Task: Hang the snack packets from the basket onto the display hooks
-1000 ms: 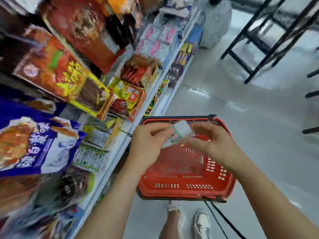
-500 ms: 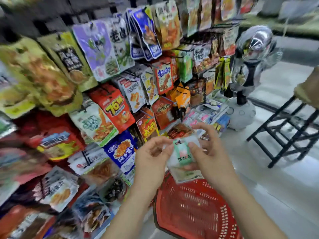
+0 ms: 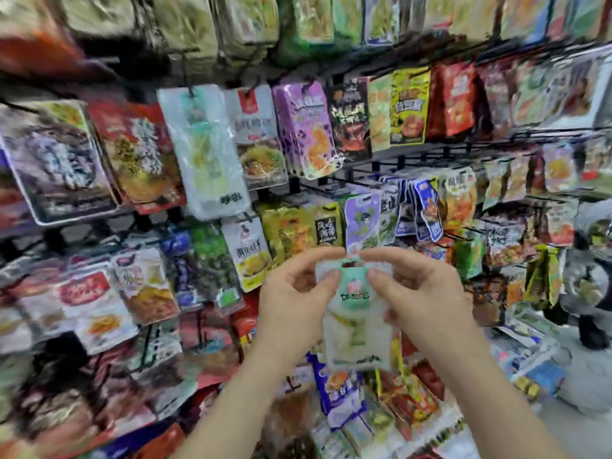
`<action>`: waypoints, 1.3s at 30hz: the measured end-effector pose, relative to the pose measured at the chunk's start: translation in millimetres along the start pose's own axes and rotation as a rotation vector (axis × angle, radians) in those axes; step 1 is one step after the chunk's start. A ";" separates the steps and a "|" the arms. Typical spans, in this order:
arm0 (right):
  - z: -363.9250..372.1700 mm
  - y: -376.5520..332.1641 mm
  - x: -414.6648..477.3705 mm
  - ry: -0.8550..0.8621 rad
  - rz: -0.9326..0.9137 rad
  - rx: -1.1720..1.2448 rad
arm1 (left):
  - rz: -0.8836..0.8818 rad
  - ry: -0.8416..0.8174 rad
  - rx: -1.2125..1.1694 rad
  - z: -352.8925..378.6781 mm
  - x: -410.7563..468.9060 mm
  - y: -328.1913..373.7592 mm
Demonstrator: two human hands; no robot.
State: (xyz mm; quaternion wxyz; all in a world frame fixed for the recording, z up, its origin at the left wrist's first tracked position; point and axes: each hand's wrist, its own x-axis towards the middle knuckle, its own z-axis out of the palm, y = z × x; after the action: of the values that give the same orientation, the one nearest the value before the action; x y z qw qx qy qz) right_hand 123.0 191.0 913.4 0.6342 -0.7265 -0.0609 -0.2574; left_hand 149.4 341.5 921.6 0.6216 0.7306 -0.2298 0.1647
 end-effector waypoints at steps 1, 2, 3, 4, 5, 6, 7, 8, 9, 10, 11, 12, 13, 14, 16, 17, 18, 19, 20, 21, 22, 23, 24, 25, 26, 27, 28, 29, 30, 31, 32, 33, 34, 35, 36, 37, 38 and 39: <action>14.4 -7.6 10.3 -0.014 -0.022 0.017 | 0.040 0.021 0.029 -14.8 9.7 2.7; 28.2 -14.6 20.7 -0.030 -0.056 0.017 | 0.078 0.039 0.059 -29.6 19.6 5.8; 42.0 -22.0 30.6 -0.037 -0.092 0.012 | 0.112 0.061 0.088 -44.1 29.9 8.3; 55.8 -29.1 41.1 -0.036 -0.127 0.010 | 0.141 0.084 0.111 -58.2 40.5 11.7; 68.9 -37.1 51.2 -0.031 -0.152 0.018 | 0.169 0.106 0.138 -71.6 51.4 14.8; 81.6 -45.0 61.9 -0.030 -0.177 0.035 | 0.196 0.123 0.163 -84.3 62.1 18.9; 93.6 -52.9 73.1 -0.031 -0.203 0.045 | 0.222 0.135 0.190 -96.8 72.9 22.9; 104.9 -61.1 84.6 -0.026 -0.234 0.035 | 0.243 0.139 0.219 -108.3 83.6 27.2; 115.7 -69.3 96.4 -0.015 -0.269 0.008 | 0.265 0.138 0.258 -119.7 94.5 30.5; 125.7 -76.7 108.5 0.001 -0.304 -0.031 | 0.289 0.135 0.302 -130.5 105.6 33.4; 134.7 -84.5 120.2 0.017 -0.336 -0.067 | 0.313 0.137 0.348 -140.2 115.9 35.8; 142.6 -91.4 131.4 0.034 -0.365 -0.096 | 0.335 0.146 0.388 -148.7 125.2 38.4; 150.0 -98.8 141.9 0.044 -0.392 -0.113 | 0.358 0.162 0.419 -156.2 134.5 41.3; 157.3 -104.9 152.1 0.050 -0.418 -0.128 | 0.380 0.185 0.442 -162.4 143.6 43.7; 171.5 -116.3 169.7 0.055 -0.455 -0.150 | 0.432 0.239 0.472 -170.8 160.1 47.5; 177.7 -119.6 177.6 0.059 -0.458 -0.158 | 0.448 0.260 0.489 -173.4 167.4 47.8; 183.5 -121.1 185.1 0.069 -0.454 -0.165 | 0.451 0.276 0.507 -175.0 174.0 47.2; 188.5 -120.9 191.7 0.082 -0.447 -0.175 | 0.449 0.285 0.521 -176.1 180.0 45.6; 192.2 -119.7 196.8 0.095 -0.442 -0.185 | 0.445 0.287 0.525 -176.7 184.7 43.0; 195.1 -117.7 200.0 0.107 -0.439 -0.193 | 0.443 0.283 0.522 -176.7 187.8 40.4; 198.5 -116.1 204.6 0.120 -0.442 -0.200 | 0.448 0.280 0.520 -177.5 192.5 38.2; 198.6 -114.7 205.8 0.131 -0.443 -0.208 | 0.452 0.277 0.517 -176.3 194.7 36.8; 199.5 -114.0 207.6 0.142 -0.443 -0.215 | 0.458 0.278 0.514 -175.8 197.5 35.9; 200.7 -112.7 210.3 0.149 -0.438 -0.219 | 0.462 0.279 0.514 -175.7 200.3 34.1; 201.8 -111.4 213.4 0.150 -0.429 -0.226 | 0.456 0.276 0.522 -175.6 203.4 31.9; 202.7 -109.3 216.2 0.148 -0.420 -0.242 | 0.441 0.272 0.538 -175.6 206.3 29.1; 204.2 -106.7 218.2 0.141 -0.417 -0.265 | 0.416 0.267 0.556 -175.8 209.0 25.4; 205.6 -103.9 219.4 0.129 -0.420 -0.281 | 0.395 0.265 0.572 -176.1 210.6 21.8; 207.1 -100.6 220.5 0.113 -0.425 -0.286 | 0.380 0.267 0.587 -176.5 211.6 17.7; 208.2 -97.8 221.1 0.095 -0.431 -0.278 | 0.376 0.274 0.609 -176.1 212.4 14.1; 209.1 -94.8 222.2 0.078 -0.445 -0.274 | 0.380 0.281 0.645 -175.2 213.2 11.1; 210.2 -91.7 223.7 0.065 -0.473 -0.290 | 0.386 0.287 0.695 -174.0 213.3 8.5; 211.2 -88.6 225.2 0.056 -0.505 -0.327 | 0.392 0.295 0.746 -172.2 212.2 6.6; 211.8 -84.6 226.1 0.047 -0.532 -0.371 | 0.390 0.305 0.784 -170.2 209.3 3.7; 211.5 -80.8 225.4 0.039 -0.547 -0.404 | 0.378 0.315 0.804 -168.1 204.5 0.6; 210.1 -75.7 223.7 0.031 -0.553 -0.425 | 0.360 0.324 0.803 -165.8 197.9 -3.4; 207.7 -69.2 221.2 0.021 -0.558 -0.438 | 0.339 0.331 0.784 -163.1 190.7 -8.1; 204.7 -61.9 218.3 0.004 -0.551 -0.442 | 0.312 0.332 0.743 -160.3 183.4 -12.9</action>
State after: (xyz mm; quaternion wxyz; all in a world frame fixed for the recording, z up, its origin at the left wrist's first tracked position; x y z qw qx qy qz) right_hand 345.8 345.8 1054.2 0.3682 -0.8021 -0.1964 -0.4273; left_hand 317.7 476.7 1035.1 0.3127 0.8248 -0.1594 0.4433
